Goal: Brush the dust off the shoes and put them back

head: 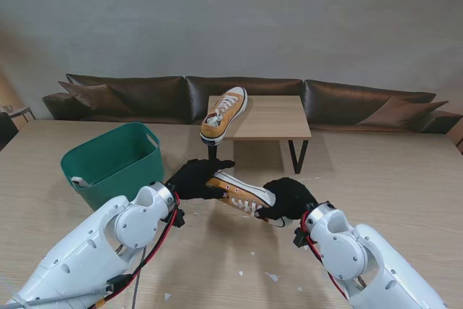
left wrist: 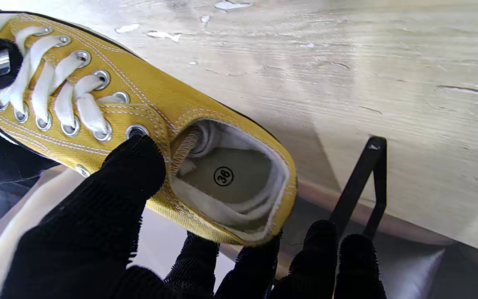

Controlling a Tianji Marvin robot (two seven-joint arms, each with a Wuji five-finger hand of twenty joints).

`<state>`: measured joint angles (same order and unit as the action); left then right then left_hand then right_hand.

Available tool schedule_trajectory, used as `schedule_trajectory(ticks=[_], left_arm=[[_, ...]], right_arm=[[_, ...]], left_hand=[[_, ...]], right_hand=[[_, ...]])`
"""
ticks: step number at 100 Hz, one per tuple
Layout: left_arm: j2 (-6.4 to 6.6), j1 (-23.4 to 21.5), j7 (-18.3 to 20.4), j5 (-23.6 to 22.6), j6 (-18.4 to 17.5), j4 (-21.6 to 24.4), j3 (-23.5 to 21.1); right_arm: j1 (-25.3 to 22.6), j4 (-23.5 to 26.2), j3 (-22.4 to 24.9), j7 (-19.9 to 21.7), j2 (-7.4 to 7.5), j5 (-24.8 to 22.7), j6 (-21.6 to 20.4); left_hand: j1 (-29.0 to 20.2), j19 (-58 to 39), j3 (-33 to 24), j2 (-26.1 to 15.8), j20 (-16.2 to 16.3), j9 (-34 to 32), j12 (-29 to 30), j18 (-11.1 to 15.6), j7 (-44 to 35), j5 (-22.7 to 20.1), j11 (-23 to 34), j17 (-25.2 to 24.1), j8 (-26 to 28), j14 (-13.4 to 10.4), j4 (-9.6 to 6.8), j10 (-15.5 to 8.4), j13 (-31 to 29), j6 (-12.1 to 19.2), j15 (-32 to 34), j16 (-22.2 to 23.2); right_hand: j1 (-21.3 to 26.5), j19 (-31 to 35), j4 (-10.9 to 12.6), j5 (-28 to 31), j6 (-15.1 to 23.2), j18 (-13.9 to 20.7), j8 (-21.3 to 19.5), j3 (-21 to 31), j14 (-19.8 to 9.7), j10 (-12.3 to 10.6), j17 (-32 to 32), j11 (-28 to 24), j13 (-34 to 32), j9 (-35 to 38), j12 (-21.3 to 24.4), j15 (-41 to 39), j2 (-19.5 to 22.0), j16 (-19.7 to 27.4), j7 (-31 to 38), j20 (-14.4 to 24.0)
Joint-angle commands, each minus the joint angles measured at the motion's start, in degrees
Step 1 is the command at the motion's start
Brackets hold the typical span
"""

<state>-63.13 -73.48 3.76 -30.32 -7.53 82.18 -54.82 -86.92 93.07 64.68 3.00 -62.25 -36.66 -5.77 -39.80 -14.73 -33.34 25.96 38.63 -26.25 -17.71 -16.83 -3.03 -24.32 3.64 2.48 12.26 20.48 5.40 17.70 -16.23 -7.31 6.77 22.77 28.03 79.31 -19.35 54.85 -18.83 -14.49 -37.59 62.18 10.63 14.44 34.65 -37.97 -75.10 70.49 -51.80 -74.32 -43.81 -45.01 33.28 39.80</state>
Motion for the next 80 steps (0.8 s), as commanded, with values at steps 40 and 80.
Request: schedule_trajectory(ticks=[40, 80], left_arm=[[0.17, 1.9, 6.7, 4.3, 1.3, -0.4, 3.5], [-0.89, 2.7, 3.1, 4.3, 1.2, -3.7, 6.0]], right_arm=[[3.6, -4.1, -2.6, -3.2, -0.75, 2.0, -10.0], [5.6, -5.5, -4.7, -4.0, -1.49, 5.5, -11.4]], left_hand=[[-0.3, -1.4, -0.1, 2.4, 7.1, -4.1, -5.1, -0.4, -8.9, -11.2, 2.8, 2.5, 10.0, 0.5, 0.04, 0.3, -3.4, 0.2, 5.7, 6.8], [-20.1, -59.9, -4.0, 11.2, 11.0, -31.2, -44.8, -0.4, -46.8, -19.7, 12.6, 11.1, 33.1, 0.5, 3.07, -3.0, -25.0, -0.5, 43.2, 25.1]], right_hand=[[16.0, 1.2, 1.6, 12.1, 25.8, 2.8, -7.9, 19.4, -6.1, -8.7, 14.8, -8.1, 0.0, 4.9, -4.7, -1.8, 5.3, -1.6, 28.6, 2.2], [16.9, 0.9, 1.7, 12.1, 25.3, 2.3, -8.1, 19.2, -5.5, -8.0, 15.0, -8.6, 0.0, 4.4, -5.0, -2.6, 5.4, -2.3, 29.0, 3.2]])
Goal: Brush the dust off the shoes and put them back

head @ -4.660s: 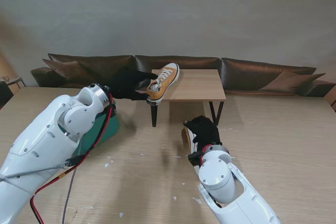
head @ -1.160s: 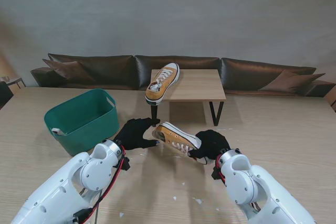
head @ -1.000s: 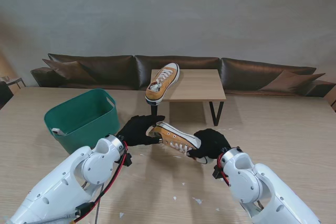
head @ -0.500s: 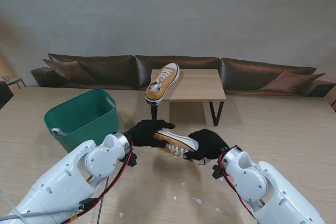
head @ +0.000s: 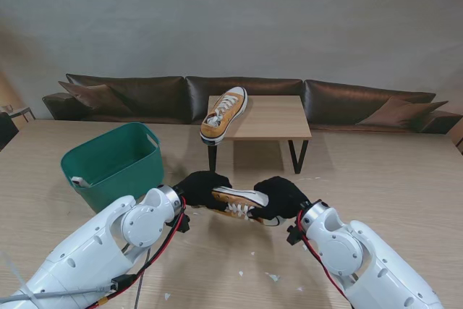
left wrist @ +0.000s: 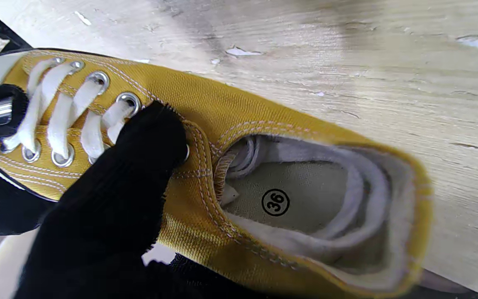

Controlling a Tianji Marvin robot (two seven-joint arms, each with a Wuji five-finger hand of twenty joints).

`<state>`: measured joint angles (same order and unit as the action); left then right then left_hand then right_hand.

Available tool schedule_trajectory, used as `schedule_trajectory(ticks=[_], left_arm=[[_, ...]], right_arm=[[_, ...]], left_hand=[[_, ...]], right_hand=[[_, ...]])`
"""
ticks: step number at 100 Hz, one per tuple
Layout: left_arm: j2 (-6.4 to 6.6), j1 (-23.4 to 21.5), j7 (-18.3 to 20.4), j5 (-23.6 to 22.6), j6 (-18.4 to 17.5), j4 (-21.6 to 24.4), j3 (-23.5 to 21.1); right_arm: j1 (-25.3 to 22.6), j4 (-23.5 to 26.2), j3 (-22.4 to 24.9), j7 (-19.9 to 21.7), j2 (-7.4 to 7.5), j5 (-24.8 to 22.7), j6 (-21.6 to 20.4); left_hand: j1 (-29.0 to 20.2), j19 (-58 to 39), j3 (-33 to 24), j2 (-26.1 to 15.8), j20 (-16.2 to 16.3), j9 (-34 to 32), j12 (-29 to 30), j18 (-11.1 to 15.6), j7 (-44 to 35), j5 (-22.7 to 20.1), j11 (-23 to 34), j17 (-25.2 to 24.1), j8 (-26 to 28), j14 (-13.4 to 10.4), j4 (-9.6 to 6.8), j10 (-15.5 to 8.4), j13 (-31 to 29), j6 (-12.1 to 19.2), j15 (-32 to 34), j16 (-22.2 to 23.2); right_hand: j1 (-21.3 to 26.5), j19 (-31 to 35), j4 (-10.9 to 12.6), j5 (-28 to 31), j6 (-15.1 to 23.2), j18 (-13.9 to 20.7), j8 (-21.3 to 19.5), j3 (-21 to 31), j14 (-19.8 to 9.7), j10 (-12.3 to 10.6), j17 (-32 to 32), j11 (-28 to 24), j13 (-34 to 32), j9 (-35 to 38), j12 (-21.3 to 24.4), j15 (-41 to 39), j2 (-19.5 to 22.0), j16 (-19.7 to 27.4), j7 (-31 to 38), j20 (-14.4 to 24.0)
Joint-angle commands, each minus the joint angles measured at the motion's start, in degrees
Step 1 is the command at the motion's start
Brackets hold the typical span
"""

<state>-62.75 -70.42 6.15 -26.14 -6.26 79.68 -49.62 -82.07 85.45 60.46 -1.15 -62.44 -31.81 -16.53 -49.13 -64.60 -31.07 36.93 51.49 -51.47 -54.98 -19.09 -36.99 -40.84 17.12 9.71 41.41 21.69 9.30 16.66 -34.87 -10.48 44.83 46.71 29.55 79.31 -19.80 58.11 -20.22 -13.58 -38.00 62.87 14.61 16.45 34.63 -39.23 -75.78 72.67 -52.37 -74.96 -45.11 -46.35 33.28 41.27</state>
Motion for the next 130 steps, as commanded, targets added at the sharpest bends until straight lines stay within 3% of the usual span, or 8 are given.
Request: schedule_trajectory(ticks=[1, 26, 41, 55, 60, 63, 82, 130], left_arm=[[-1.33, -0.3, 0.6, 0.2, 0.0, -1.3, 0.9], [-2.73, 1.0, -1.9, 3.4, -0.9, -5.1, 3.1], [-3.35, 0.6, -3.6, 4.4, -1.0, -5.6, 2.9], [-4.08, -0.7, -5.0, 7.1, 0.0, -5.1, 1.7], [-4.33, -1.1, -5.6, 8.0, 0.3, -5.0, 1.3], [-4.44, -1.3, -5.7, 8.5, 0.4, -5.0, 1.1], [-4.95, -2.4, -6.3, 11.2, 0.8, -4.9, 0.1], [-6.22, -5.7, -9.1, 17.5, 1.7, -3.2, -3.7]], right_arm=[[0.8, 2.1, -0.5, 0.2, -1.32, 0.7, -0.6], [1.7, 1.5, -2.5, -1.4, -1.97, 1.4, 2.1], [1.7, 1.6, -2.7, -3.0, -2.43, 1.3, 4.4], [1.5, 1.4, -2.4, -4.4, -2.79, 1.1, 6.3], [1.3, 1.3, -2.2, -4.9, -3.04, 2.0, 7.2], [1.2, 1.2, -2.0, -5.1, -3.17, 2.5, 7.7], [0.8, 1.2, -1.0, -7.6, -4.20, 4.9, 11.4], [-2.7, 1.7, 5.3, -12.0, -6.03, 11.5, 18.6]], left_hand=[[-11.1, -10.8, -6.5, 0.4, -2.0, -7.3, -8.2, 1.7, -13.8, -3.4, -1.2, 4.9, 4.1, -0.9, -0.87, -2.1, -7.6, 2.5, 5.9, 1.1], [-12.7, -21.7, -12.7, 4.7, -12.2, -19.0, -6.3, 0.7, -22.4, -8.7, -0.3, 27.3, -1.8, -8.3, -0.30, -3.2, -30.3, 1.3, 12.9, -3.5], [-12.6, -21.1, -15.3, 6.6, -17.3, -20.0, -6.2, 1.0, -24.9, -9.7, 0.5, 34.3, -6.6, -10.9, 0.12, -2.6, -36.9, 0.8, 8.4, -4.8], [-13.1, -19.8, -15.8, 6.7, -18.4, -19.9, -6.6, 1.1, -25.9, -9.7, 0.7, 36.0, -7.9, -11.3, 0.02, -2.2, -37.1, 0.4, 8.0, -3.9], [-13.2, -19.8, -16.0, 6.6, -18.4, -19.9, -6.7, 1.0, -26.1, -9.6, 0.7, 36.0, -8.1, -11.1, -0.04, -2.1, -37.1, 0.3, 7.9, -3.8], [-13.3, -19.6, -16.1, 6.6, -18.5, -19.8, -6.8, 1.0, -26.2, -9.5, 0.7, 35.9, -8.1, -11.1, -0.08, -2.0, -37.1, 0.2, 7.8, -3.8], [-13.1, -18.4, -17.6, 6.4, -18.7, -19.5, -7.4, 1.1, -27.6, -8.8, 0.7, 35.7, -8.5, -10.6, -0.25, -2.0, -37.0, 0.0, 7.2, -3.1], [-13.2, -17.7, -19.2, 6.1, -18.2, -19.0, -8.6, 1.1, -28.9, -7.9, 1.0, 35.1, -7.9, -10.1, -0.24, -1.8, -36.9, -0.3, 6.6, -2.0]], right_hand=[[15.4, 0.9, 2.1, 8.9, 26.6, 1.4, -7.7, 18.5, -9.5, -10.1, 15.0, -7.4, 0.7, 2.2, -4.4, -2.0, 6.7, -1.0, 29.0, 1.7], [16.0, -0.3, 2.2, 6.8, 25.7, 0.7, -6.6, 17.0, -8.4, -9.3, 14.0, -6.5, 0.8, 0.7, -3.3, 0.6, 7.8, 0.0, 28.1, 2.2], [9.8, -5.7, 1.0, -9.7, 24.4, -3.1, 9.3, 12.2, -6.9, -9.4, 6.6, 1.4, 2.0, -5.5, 5.4, 21.6, 5.8, 8.7, 26.2, 0.7], [-1.8, -11.0, 2.8, -19.7, 22.0, -4.6, 13.7, 10.4, -4.9, -9.2, -0.9, 3.8, 10.2, -15.7, 14.5, 34.6, 8.0, 10.0, 16.1, -2.9], [-6.3, -12.1, 10.0, -21.5, 19.6, -4.9, 10.6, 9.8, -4.2, -8.7, -2.8, 3.9, 12.5, -18.7, 16.7, 36.6, 11.0, 10.7, 9.9, -3.7], [-8.2, -12.7, 11.4, -23.1, 19.2, -5.0, 9.8, 9.2, -3.7, -8.5, -4.0, 4.1, 14.0, -20.2, 17.0, 37.3, 11.5, 11.0, 8.4, -3.9], [-14.2, -15.4, 12.0, -32.8, 15.2, -5.9, 10.8, 1.5, -1.4, -8.1, -10.2, 3.4, 21.7, -28.2, 18.4, 38.5, 12.2, 12.1, 5.7, -3.8], [-18.9, -19.4, 13.1, -35.4, 11.9, -8.8, 12.5, -9.8, 2.7, -5.7, -15.2, 4.5, 27.6, -31.9, 19.7, 39.1, 18.4, 13.1, 3.1, -1.4]])
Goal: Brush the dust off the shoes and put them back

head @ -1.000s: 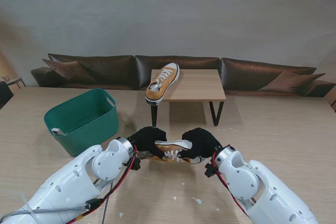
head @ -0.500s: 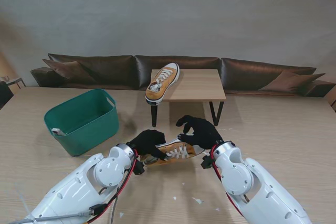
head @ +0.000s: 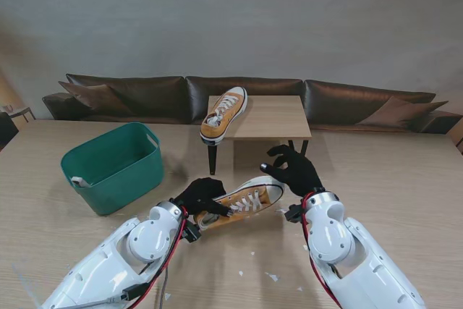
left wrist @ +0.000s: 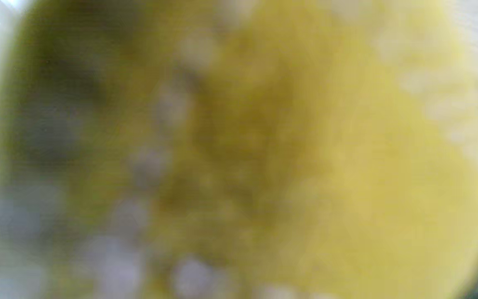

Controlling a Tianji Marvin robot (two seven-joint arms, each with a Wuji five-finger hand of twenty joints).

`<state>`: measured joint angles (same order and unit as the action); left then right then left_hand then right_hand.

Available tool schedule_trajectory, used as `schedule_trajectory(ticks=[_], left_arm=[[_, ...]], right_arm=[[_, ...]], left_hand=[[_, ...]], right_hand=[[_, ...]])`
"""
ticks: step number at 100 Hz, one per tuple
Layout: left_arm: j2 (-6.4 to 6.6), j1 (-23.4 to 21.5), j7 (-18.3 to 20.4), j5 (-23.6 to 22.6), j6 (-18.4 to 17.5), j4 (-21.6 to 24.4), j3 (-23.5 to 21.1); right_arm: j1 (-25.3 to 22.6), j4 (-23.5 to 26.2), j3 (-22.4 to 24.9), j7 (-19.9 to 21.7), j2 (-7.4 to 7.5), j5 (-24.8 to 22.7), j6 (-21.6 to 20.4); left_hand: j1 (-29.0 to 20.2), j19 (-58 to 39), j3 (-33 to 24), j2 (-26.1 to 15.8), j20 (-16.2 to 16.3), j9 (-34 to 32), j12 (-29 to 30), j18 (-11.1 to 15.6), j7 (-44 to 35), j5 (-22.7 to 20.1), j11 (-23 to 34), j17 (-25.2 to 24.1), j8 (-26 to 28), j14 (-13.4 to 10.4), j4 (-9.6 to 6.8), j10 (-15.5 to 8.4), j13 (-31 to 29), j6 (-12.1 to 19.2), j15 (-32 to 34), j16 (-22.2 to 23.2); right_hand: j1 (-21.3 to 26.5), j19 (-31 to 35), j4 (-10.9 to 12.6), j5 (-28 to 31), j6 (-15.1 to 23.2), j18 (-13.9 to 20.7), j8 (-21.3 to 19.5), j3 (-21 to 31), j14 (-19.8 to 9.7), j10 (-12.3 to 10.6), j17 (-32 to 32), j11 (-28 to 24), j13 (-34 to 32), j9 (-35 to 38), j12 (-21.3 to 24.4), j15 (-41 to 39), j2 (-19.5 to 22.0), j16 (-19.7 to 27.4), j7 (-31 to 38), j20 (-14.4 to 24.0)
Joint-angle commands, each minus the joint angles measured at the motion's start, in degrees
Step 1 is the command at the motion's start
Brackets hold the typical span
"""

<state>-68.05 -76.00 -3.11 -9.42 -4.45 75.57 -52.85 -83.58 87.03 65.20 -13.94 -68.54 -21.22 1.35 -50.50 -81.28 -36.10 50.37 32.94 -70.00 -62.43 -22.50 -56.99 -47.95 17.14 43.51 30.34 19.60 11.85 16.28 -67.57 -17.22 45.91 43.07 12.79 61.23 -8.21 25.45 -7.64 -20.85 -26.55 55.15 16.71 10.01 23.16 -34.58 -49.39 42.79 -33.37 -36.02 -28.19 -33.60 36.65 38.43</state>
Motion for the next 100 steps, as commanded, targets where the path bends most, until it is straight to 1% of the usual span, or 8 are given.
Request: schedule_trajectory(ticks=[1, 16, 27, 34, 42, 60, 73, 100], left_arm=[[-0.98, -0.1, 0.1, 1.0, -0.1, 0.9, -0.5], [-1.77, -0.6, -1.1, 4.6, -0.5, 1.4, -1.5], [-2.18, -0.6, -1.4, 7.3, -0.9, 2.0, -2.0], [-2.35, -0.4, -1.6, 8.1, -1.4, 2.2, -2.1], [-2.62, 0.1, -1.8, 9.2, -2.1, 2.3, -2.1], [-3.64, 1.7, -2.9, 12.3, -3.6, 1.4, -1.3], [-4.30, 2.7, -3.3, 14.8, -4.8, 1.1, -0.7], [-4.87, 3.6, -1.0, 20.3, -4.8, 1.3, 0.8]], right_arm=[[-1.3, 0.2, 0.7, 0.7, 0.04, 1.1, 0.8], [-3.6, 0.7, 2.8, 0.5, -0.32, 4.4, 2.1], [-5.1, 0.8, 4.2, 2.5, -0.13, 7.6, 1.7], [-5.9, 0.6, 4.6, 3.8, -0.02, 9.6, 0.7], [-6.6, 0.5, 4.8, 5.0, 0.12, 11.5, -0.8], [-7.8, 1.4, 3.8, 7.6, 0.59, 13.4, -1.8], [-7.9, 2.0, 2.3, 7.8, 0.45, 14.5, -1.1], [-7.2, 2.4, -1.5, 2.6, -1.23, 16.3, -1.2]], left_hand=[[-11.8, -1.0, -14.2, -7.4, 0.4, -0.4, -1.2, 4.5, -8.9, -0.8, 0.9, 1.3, 3.2, -8.0, -2.77, -1.4, -4.2, 6.4, 5.5, 1.7], [-12.0, -0.9, -14.2, -7.4, 0.7, -0.3, -1.3, 4.2, -8.8, -0.7, 0.8, 0.9, 3.2, -7.7, -2.73, -1.2, -4.1, 6.1, 5.3, 2.0], [-12.1, -0.8, -14.2, -7.5, 1.0, -0.3, -1.5, 4.1, -8.8, -0.7, 0.8, 0.8, 3.2, -7.5, -2.73, -1.0, -4.1, 5.8, 5.3, 2.2], [-12.1, -0.8, -14.0, -7.6, 1.2, -0.3, -1.5, 4.1, -8.8, -0.7, 0.8, 0.7, 3.3, -7.7, -2.72, -1.0, -4.1, 5.9, 5.2, 2.3], [-12.1, -0.8, -13.9, -7.7, 1.3, -0.3, -1.6, 4.1, -8.7, -0.6, 0.8, 0.6, 3.3, -7.7, -2.74, -1.1, -4.1, 5.9, 5.1, 2.4], [-12.3, -0.7, -13.7, -7.8, 1.7, -0.2, -1.8, 4.1, -8.6, -0.5, 0.7, 0.3, 3.5, -7.4, -2.84, -1.0, -4.1, 5.8, 4.9, 2.7], [-12.4, -0.6, -13.6, -7.9, 2.0, -0.1, -1.9, 4.1, -8.6, -0.5, 0.6, 0.0, 3.6, -7.3, -2.92, -0.8, -4.0, 5.6, 4.8, 3.0], [-12.7, -0.5, -13.1, -8.4, 2.6, 0.3, -2.2, 4.1, -8.4, -0.2, 0.6, -0.7, 3.9, -7.1, -3.04, -0.7, -3.9, 5.4, 4.2, 3.4]], right_hand=[[-2.2, -1.4, 1.5, -2.8, -0.8, -1.6, 1.1, -2.2, 0.7, 0.8, -3.8, -0.2, 1.3, -2.1, 0.7, 0.2, 1.5, 0.3, -0.3, 1.5], [-3.9, -2.8, 2.0, -4.6, -2.4, -2.2, 0.9, -7.7, 1.7, 1.6, -4.7, 0.3, 3.0, -4.1, 0.8, 0.6, 4.1, 0.3, -1.9, 3.0], [-4.7, -4.4, 2.4, -6.7, -3.1, -2.1, 0.7, -14.1, 1.7, 1.6, -6.0, 1.1, 5.0, -6.6, 1.0, 1.7, 5.9, 0.5, -3.5, 4.1], [-4.5, -5.8, 2.6, -8.5, -3.5, -1.6, 0.7, -17.6, 1.3, 1.4, -7.1, 1.4, 6.5, -8.4, 1.0, 2.5, 5.6, 0.6, -4.7, 4.9], [-4.8, -6.8, 2.6, -10.6, -3.6, -1.2, 0.9, -19.0, 0.6, 0.9, -8.4, 2.2, 8.3, -11.1, 1.2, 3.3, 4.2, 0.9, -5.8, 5.0], [-4.6, -8.6, 2.3, -15.8, -4.8, 0.2, 1.5, -20.0, -0.6, 0.6, -9.5, 2.8, 11.1, -16.5, 1.4, 4.6, 0.3, 1.3, -7.9, 5.7], [-5.4, -10.1, 1.2, -17.4, -6.2, 0.8, 2.0, -17.0, -0.8, 0.9, -9.8, 1.9, 12.2, -18.7, 2.2, 4.6, -1.9, 1.6, -8.0, 7.8], [-5.6, -10.6, 0.7, -19.1, -4.0, 1.0, 2.4, -17.0, -0.6, 0.8, -9.9, 1.9, 12.5, -19.6, 2.6, 4.5, -2.2, 1.7, -7.8, 8.4]])
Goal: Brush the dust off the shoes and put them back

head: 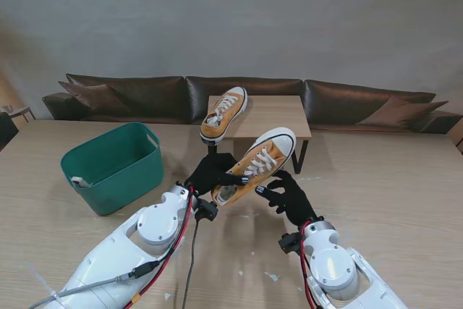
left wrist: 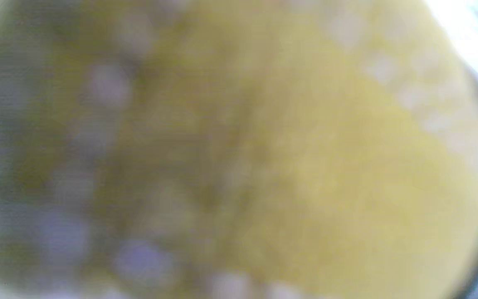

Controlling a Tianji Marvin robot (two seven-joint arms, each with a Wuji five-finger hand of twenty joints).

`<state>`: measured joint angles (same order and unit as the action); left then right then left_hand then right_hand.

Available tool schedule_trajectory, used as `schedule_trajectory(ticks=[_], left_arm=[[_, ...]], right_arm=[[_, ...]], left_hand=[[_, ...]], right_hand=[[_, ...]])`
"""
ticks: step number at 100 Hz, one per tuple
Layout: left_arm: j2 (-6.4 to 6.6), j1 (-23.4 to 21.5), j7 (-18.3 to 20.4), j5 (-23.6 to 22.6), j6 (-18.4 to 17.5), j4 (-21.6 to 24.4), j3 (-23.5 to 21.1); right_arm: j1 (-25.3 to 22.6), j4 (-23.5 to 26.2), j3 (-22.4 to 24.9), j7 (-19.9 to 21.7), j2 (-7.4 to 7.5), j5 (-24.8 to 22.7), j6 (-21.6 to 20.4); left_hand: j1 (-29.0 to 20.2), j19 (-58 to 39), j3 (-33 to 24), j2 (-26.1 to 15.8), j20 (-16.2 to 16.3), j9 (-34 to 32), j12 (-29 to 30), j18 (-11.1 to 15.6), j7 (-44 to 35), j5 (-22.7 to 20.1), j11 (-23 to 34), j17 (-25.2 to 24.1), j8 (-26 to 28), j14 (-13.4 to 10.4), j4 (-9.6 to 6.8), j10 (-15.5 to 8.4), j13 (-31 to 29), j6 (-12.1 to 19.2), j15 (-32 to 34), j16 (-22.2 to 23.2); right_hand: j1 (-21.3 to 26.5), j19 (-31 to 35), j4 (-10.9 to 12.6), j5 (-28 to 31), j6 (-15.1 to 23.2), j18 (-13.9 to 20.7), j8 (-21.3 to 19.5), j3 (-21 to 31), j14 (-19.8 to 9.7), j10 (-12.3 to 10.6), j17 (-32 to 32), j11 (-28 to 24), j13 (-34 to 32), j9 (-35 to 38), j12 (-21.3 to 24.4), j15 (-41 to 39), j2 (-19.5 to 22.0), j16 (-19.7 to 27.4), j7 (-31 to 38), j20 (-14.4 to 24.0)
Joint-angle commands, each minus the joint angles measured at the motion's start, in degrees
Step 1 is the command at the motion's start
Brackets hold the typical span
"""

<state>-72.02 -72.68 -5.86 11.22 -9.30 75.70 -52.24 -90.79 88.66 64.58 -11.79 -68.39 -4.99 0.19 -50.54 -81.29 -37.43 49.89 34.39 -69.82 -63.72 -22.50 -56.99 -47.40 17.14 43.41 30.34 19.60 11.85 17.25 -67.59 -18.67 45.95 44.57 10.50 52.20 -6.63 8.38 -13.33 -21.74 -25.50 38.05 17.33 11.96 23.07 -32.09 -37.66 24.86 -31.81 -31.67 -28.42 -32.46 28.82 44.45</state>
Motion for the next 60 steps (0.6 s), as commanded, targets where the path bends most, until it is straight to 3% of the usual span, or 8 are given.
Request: schedule_trajectory(ticks=[1, 39, 60], left_arm=[[-0.89, 0.2, 1.8, -0.2, 0.1, 1.2, 0.2], [-0.26, -0.6, 4.7, 0.8, 1.8, 1.8, 0.8], [0.25, -1.1, 6.5, 1.5, 2.5, 2.6, 0.8]], right_arm=[[0.1, 0.7, -1.0, 0.1, -1.47, 0.1, -0.1], [0.7, 1.7, -3.4, -4.8, -3.17, 2.6, -1.3], [1.8, 0.6, -4.9, -7.5, -4.32, 3.6, 0.5]], left_hand=[[-12.7, -0.5, -11.8, -7.9, 1.2, 0.1, -0.9, 4.1, -8.3, -0.8, 0.5, -0.7, 3.9, -7.1, -3.05, -1.6, -3.9, 6.9, 4.2, 1.9], [-13.0, -0.4, -11.1, -8.3, 1.7, 0.3, -1.1, 3.8, -8.1, -0.6, 0.4, -1.3, 4.0, -6.8, -3.28, -1.5, -3.9, 6.7, 3.8, 2.5], [-13.2, -0.5, -10.8, -8.5, 2.0, 0.4, -1.3, 3.8, -8.1, -0.6, 0.4, -1.4, 4.2, -6.8, -3.42, -1.4, -3.8, 6.6, 3.7, 2.8]], right_hand=[[-3.3, -1.6, -0.9, -2.1, 1.9, 1.9, 1.3, 0.1, -1.2, -1.3, -9.9, -0.7, 0.8, -1.7, 1.0, 0.1, -2.0, 0.6, 0.1, 2.4], [-1.5, -1.8, -1.7, -2.7, 11.5, 2.7, 1.9, -0.1, -1.2, -2.2, -9.9, -0.9, 0.5, -1.9, 1.2, -0.9, -3.1, 0.3, 0.6, 3.4], [-0.6, -1.6, -1.5, -3.4, 7.8, 2.4, 1.6, -1.2, -0.3, -1.4, -9.9, -1.3, 0.1, -1.8, 1.2, -1.6, -1.7, 0.0, 0.9, 3.8]])
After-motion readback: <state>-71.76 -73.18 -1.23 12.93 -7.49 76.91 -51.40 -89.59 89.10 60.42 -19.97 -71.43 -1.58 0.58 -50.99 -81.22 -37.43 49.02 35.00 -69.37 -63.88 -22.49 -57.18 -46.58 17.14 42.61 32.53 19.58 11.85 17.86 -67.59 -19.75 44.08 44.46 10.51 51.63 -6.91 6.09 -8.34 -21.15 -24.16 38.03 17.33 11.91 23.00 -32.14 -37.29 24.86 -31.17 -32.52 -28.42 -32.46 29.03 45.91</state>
